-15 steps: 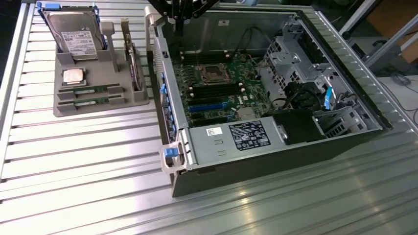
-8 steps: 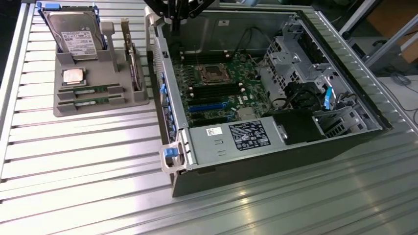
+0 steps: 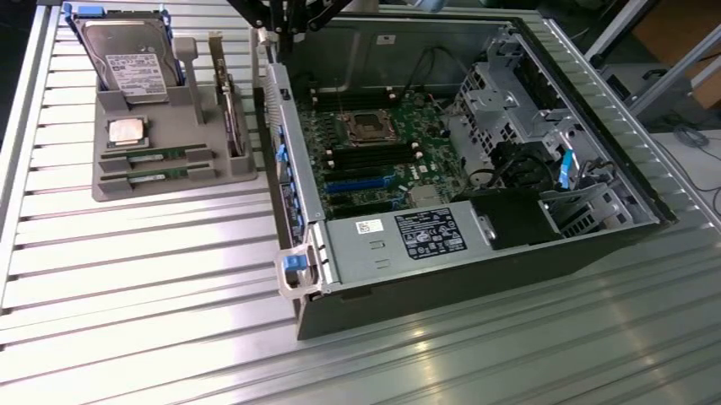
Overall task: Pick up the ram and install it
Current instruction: 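Reach for the ram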
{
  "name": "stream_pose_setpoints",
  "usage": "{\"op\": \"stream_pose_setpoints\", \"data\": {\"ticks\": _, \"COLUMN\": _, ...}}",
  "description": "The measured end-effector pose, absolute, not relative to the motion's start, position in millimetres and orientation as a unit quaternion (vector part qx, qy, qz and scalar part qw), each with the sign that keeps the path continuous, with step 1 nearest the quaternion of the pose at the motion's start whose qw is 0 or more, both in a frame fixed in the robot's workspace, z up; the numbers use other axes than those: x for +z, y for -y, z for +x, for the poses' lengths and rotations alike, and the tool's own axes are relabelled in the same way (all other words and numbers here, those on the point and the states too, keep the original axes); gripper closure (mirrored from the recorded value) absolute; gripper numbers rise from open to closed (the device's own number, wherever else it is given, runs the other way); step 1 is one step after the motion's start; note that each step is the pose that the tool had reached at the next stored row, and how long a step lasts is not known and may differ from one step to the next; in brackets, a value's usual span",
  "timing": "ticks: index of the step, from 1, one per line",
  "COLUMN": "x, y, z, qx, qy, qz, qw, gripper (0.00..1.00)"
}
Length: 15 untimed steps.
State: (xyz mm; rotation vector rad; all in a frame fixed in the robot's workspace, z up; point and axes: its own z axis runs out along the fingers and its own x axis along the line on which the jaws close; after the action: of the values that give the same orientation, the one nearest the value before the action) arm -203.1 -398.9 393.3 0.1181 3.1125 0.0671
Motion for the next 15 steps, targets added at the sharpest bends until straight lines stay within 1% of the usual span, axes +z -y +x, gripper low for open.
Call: {"op": "stream_pose_setpoints", "data": {"ticks": 15, "x": 393, "y": 399, "z": -217, "qx": 0.022, "qy": -0.999, "qz": 0.038, "qw": 0.013, "gripper": 0.9}}
